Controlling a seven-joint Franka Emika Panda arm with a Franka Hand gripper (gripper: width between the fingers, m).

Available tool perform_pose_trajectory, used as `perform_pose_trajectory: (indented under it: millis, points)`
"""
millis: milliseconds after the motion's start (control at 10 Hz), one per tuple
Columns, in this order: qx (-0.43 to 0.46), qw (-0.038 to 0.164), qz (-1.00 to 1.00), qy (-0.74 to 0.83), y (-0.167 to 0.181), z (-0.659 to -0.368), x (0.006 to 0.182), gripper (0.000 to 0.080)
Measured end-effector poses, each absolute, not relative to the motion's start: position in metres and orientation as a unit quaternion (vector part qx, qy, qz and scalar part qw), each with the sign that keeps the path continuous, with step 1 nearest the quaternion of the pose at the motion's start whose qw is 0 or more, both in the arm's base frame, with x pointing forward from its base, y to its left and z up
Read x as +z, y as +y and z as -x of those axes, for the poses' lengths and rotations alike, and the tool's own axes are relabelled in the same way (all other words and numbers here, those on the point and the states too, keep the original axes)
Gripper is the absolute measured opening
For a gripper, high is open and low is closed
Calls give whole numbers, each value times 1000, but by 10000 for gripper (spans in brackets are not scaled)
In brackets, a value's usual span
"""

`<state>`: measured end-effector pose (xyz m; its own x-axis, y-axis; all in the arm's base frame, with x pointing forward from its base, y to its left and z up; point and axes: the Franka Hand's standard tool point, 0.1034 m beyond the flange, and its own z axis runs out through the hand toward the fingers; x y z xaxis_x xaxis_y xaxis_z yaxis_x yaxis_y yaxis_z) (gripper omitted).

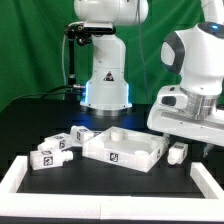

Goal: Assemble one leg

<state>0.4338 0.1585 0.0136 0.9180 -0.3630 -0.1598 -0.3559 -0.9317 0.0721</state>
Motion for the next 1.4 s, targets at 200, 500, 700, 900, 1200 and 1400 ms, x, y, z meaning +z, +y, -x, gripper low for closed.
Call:
perform_pose_trajectory:
  millis: [200,500,700,900,1200,1400]
  points:
    - [-86,21,-979,-184,158,-434,13,519]
    - [-85,21,-979,-184,158,-434,14,279]
    - [-85,21,-979,-184,158,-434,14,280]
    - [-85,18,-979,-185,173,-421,22,280]
    - [-90,24,-980,-175,205,-383,23,281]
    - [-93,28,-981,-167,208,-377,15,281]
